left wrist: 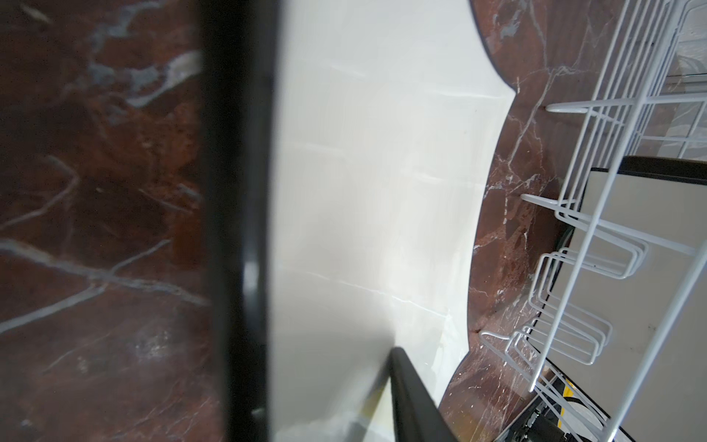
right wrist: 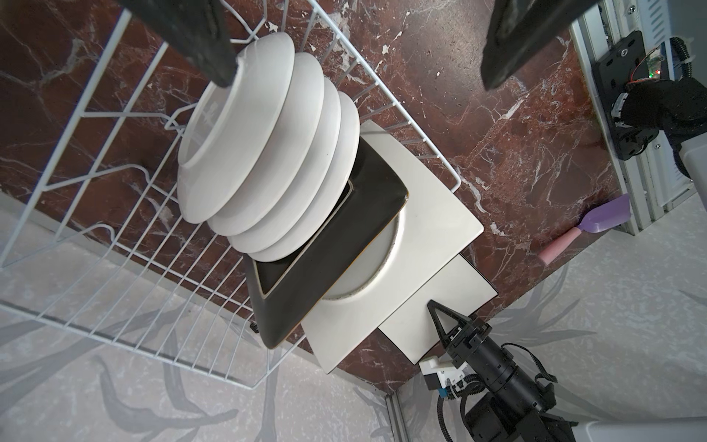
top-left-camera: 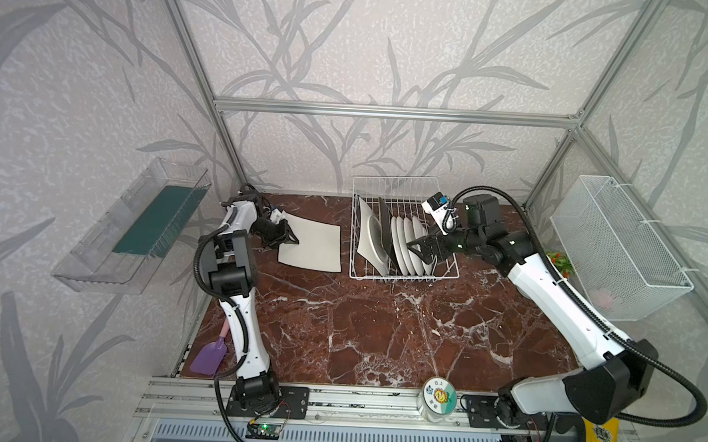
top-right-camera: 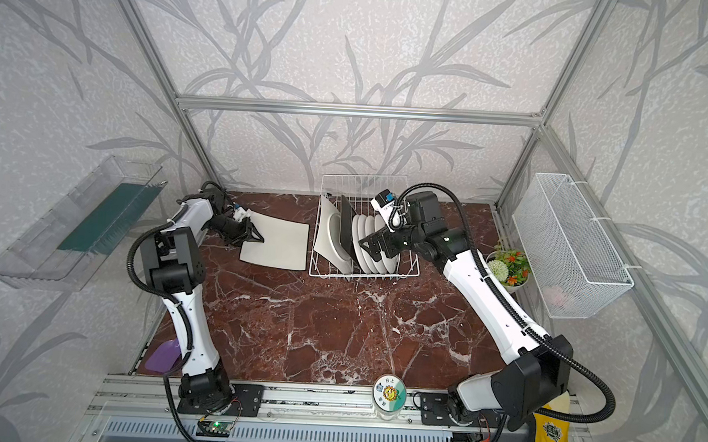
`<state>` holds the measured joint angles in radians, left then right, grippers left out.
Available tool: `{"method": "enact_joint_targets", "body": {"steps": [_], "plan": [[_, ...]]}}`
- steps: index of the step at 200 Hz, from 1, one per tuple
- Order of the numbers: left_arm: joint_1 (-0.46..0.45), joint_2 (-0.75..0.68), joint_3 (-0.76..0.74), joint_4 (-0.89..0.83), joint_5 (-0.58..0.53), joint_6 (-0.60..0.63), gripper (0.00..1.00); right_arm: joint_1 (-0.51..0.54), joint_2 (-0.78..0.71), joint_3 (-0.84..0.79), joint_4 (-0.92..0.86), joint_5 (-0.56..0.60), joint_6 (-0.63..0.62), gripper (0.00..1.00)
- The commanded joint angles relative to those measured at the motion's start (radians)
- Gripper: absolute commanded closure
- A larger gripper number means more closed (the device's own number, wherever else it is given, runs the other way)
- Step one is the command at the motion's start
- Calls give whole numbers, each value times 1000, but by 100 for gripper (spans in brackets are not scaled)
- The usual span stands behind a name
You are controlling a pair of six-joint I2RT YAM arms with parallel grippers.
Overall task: Unload the plates from the dish rack
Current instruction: 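Lower the square white plate flat onto the table and open the left gripper, then move the left gripper back to the next square plate in the rack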
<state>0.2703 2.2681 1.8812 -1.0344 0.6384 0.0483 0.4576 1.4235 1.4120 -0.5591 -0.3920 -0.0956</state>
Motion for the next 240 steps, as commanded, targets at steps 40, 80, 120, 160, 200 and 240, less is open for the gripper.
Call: {"method": "enact_joint_targets", "body": {"steps": [40, 80, 120, 160, 200, 240], "plan": [[17, 50, 2, 12, -127, 0, 58, 3, -11, 50, -25, 10, -18, 1], [17, 79, 19, 16, -125, -6, 55, 3, -20, 53, -30, 12, -11, 1], [18, 83, 12, 39, -120, -14, 49, 2, -28, 54, -32, 17, -13, 1], [18, 85, 13, 46, -132, -22, 45, 3, -26, 58, -38, 17, -13, 1], [18, 62, 5, 63, -150, -42, 39, 2, -26, 53, -34, 20, -12, 1], [17, -2, -29, 109, -212, -84, 35, 2, -28, 42, -20, 19, 0, 1]]}}
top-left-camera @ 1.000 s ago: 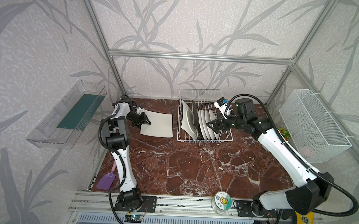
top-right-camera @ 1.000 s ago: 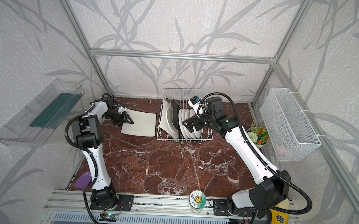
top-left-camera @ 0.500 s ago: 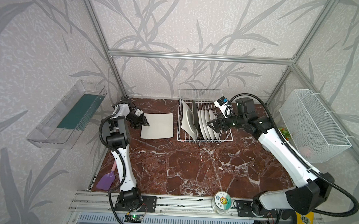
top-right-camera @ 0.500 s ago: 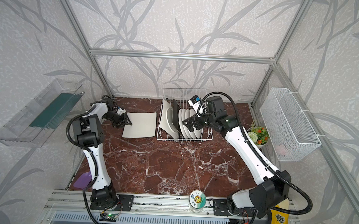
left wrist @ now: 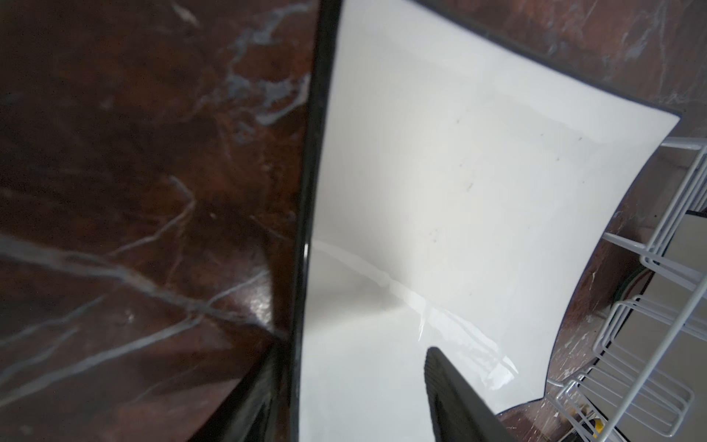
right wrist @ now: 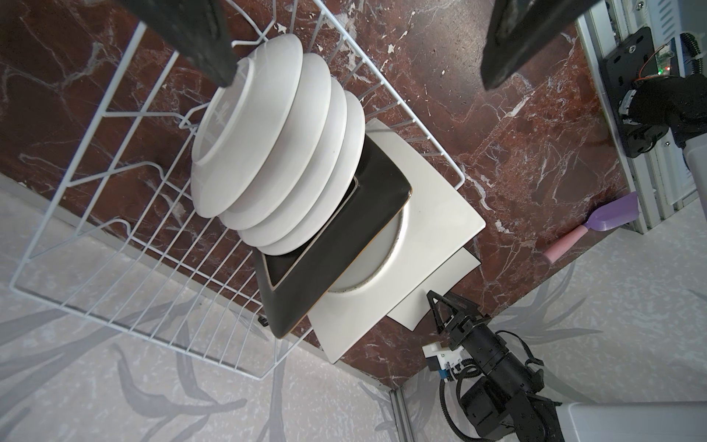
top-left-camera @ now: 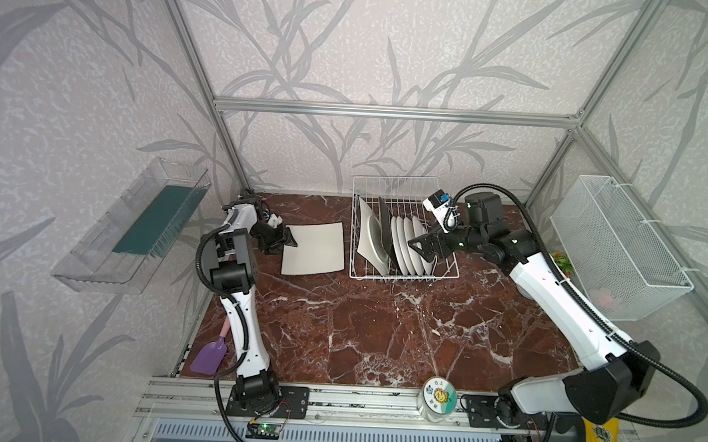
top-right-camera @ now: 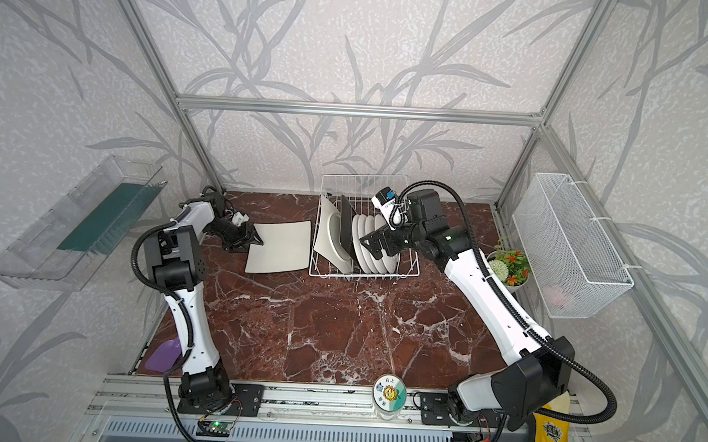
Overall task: Unload the plates from the dish rack
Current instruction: 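Move the left gripper back to the next square plate in the rack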
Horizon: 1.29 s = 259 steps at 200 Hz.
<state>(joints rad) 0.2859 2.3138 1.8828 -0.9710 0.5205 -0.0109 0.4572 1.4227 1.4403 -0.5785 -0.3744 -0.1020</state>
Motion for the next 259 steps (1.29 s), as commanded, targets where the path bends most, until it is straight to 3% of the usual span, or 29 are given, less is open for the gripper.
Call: {"method": "enact_joint_targets", "body": {"steps": [1, 38, 84, 146, 166, 195, 227, 259], "plan": [[1, -50, -32, 47, -95, -26, 35, 3, -27, 14, 0, 1, 7, 1], [-1, -141, -90, 112, -95, -66, 33, 2, -30, 4, 6, 4, 10, 1], [-27, -265, -140, 146, -115, -107, 22, 2, -51, -20, 18, 14, 19, 1], [-164, -450, -102, 82, -163, -98, 21, 4, -98, -103, 100, 18, 67, 1], [-206, -510, -91, 83, -152, -101, 16, 4, -106, -122, 118, 22, 82, 1], [-262, -591, -131, 118, -102, -132, 15, 6, -117, -132, 123, 26, 92, 1], [-344, -683, -176, 110, -177, -141, 13, 6, -130, -158, 134, 33, 106, 1], [-406, -767, -240, 122, -141, -202, 12, 8, -135, -184, 127, 45, 110, 1]]}}
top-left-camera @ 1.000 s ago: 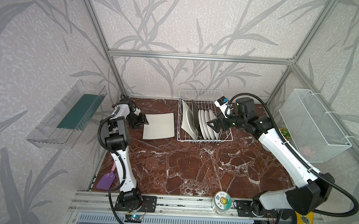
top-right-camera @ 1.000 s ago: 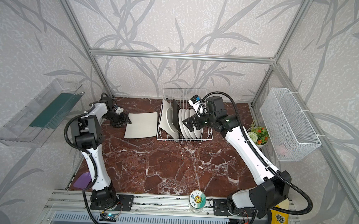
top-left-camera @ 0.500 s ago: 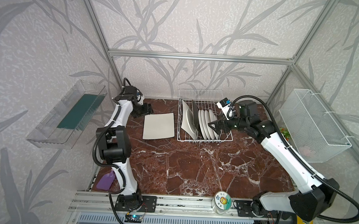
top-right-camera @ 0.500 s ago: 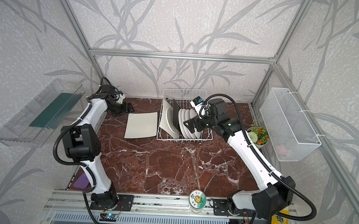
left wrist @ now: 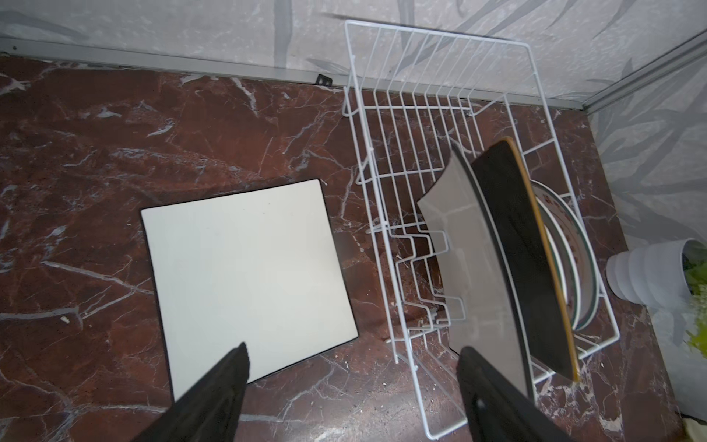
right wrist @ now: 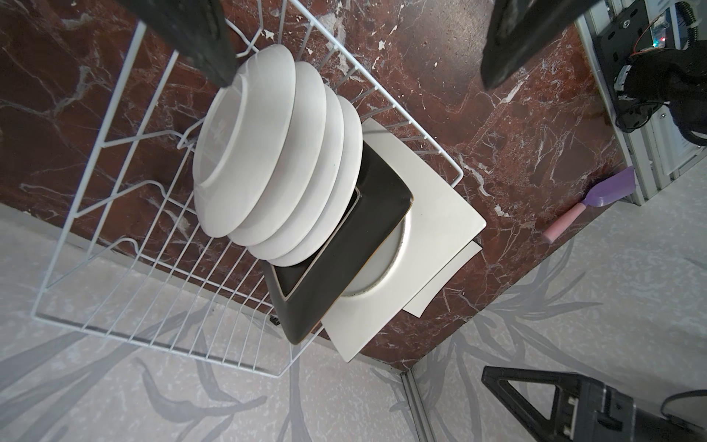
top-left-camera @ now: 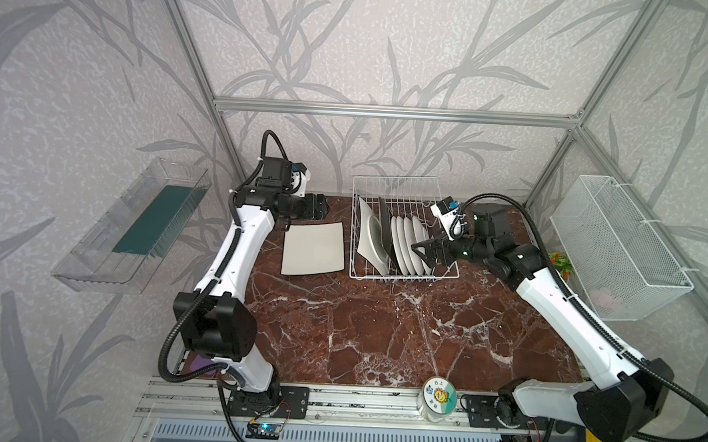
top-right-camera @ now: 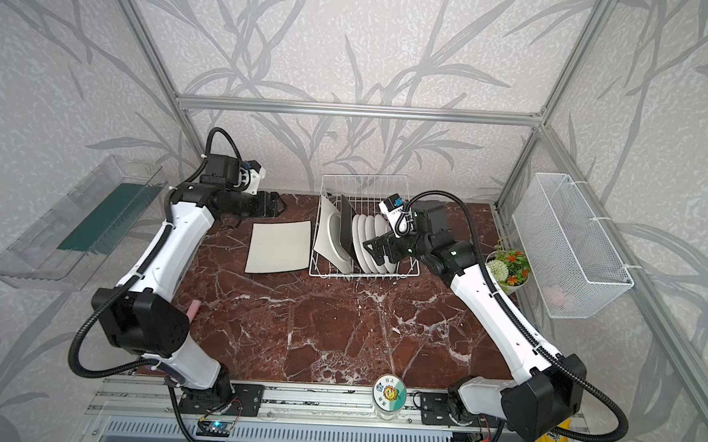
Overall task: Unload the plates from the dish rack
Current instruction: 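Move the left gripper back to the next square plate in the rack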
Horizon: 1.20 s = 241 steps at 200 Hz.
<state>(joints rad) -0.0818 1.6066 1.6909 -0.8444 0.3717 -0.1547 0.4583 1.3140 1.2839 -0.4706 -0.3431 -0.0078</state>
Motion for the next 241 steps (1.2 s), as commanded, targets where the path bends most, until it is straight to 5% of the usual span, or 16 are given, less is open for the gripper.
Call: {"method": "enact_joint_targets", "body": {"steps": [1, 44, 162, 215, 241], "plan": [[-41, -61, -49, -4, 7, -61, 12, 6, -27, -28, 19, 13, 17, 1], [-107, -91, -87, 56, 79, -120, 12, 8, -52, -93, 86, 6, 40, 1], [-244, 74, -17, 86, 29, -186, 26, 8, -47, -109, 88, 3, 39, 1], [-277, 180, 47, 70, 4, -193, 36, 8, -53, -95, 70, 10, 46, 1], [-286, 236, 89, 47, -4, -194, 50, 7, -61, -92, 64, 18, 47, 1]]}}
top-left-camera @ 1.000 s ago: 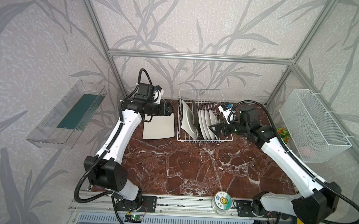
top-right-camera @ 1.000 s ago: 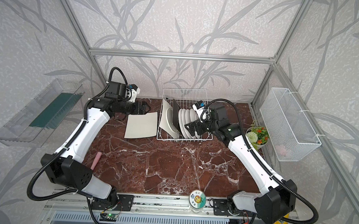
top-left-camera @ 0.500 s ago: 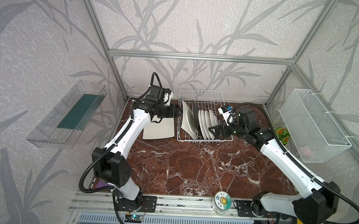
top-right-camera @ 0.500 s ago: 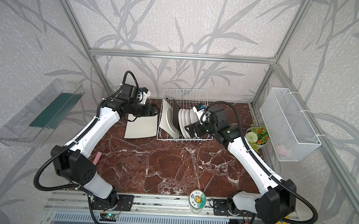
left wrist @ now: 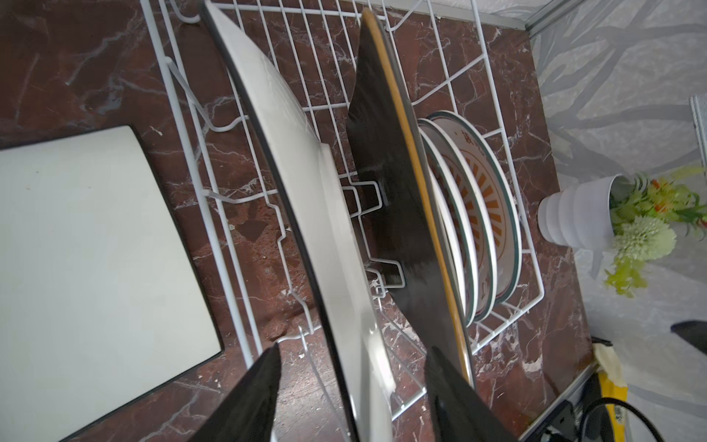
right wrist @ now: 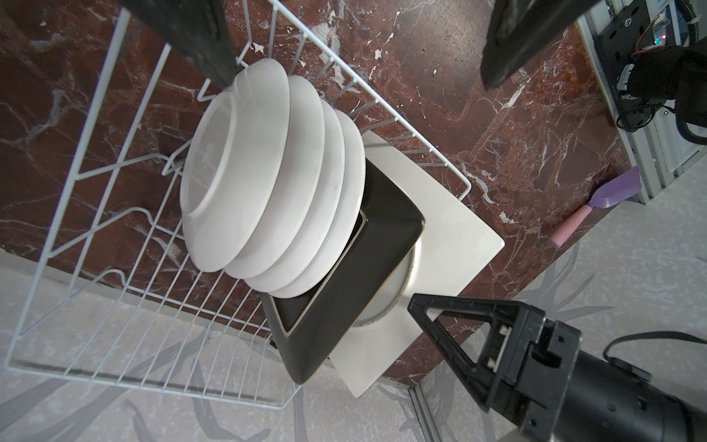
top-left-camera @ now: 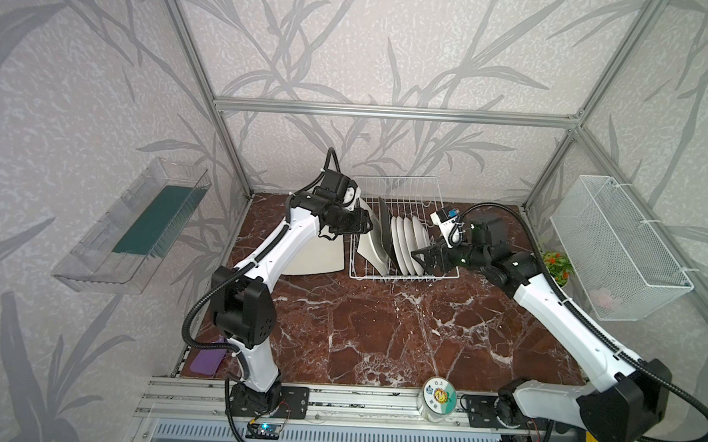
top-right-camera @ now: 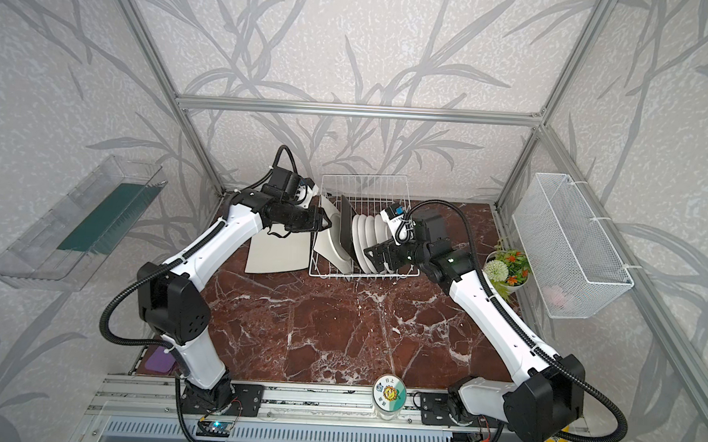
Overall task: Unload the plates from the dish rack
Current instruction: 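Move the left gripper back to the next square plate in the rack, then grasp the square white plate's top edge with the left gripper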
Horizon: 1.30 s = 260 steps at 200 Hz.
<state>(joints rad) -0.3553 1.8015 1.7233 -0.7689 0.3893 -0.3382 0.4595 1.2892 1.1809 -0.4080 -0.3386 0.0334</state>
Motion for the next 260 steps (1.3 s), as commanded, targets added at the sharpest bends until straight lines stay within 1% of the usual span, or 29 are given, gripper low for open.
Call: {"method": "enact_joint_targets", "body": {"steps": [1, 59, 71, 90, 169, 210, 260], "plan": [[-13, 42, 58, -30, -22, -10, 51, 6, -36, 11, 2, 13, 6, 1], [-15, 117, 128, -82, -46, -8, 56, 7, -38, 10, 3, 13, 8, 1], [-16, 125, 135, -90, -45, -14, 60, 6, -37, 11, 5, 13, 7, 1], [-17, 133, 133, -89, -38, -28, 61, 7, -34, 13, 3, 13, 5, 1], [-17, 154, 127, -92, -17, -50, 61, 7, -36, 22, 3, 22, -1, 1], [-19, 156, 120, -88, -7, -65, 69, 7, -31, 22, 5, 21, -1, 1], [-19, 152, 117, -89, -6, -74, 72, 7, -37, 16, 7, 29, -5, 1]]}}
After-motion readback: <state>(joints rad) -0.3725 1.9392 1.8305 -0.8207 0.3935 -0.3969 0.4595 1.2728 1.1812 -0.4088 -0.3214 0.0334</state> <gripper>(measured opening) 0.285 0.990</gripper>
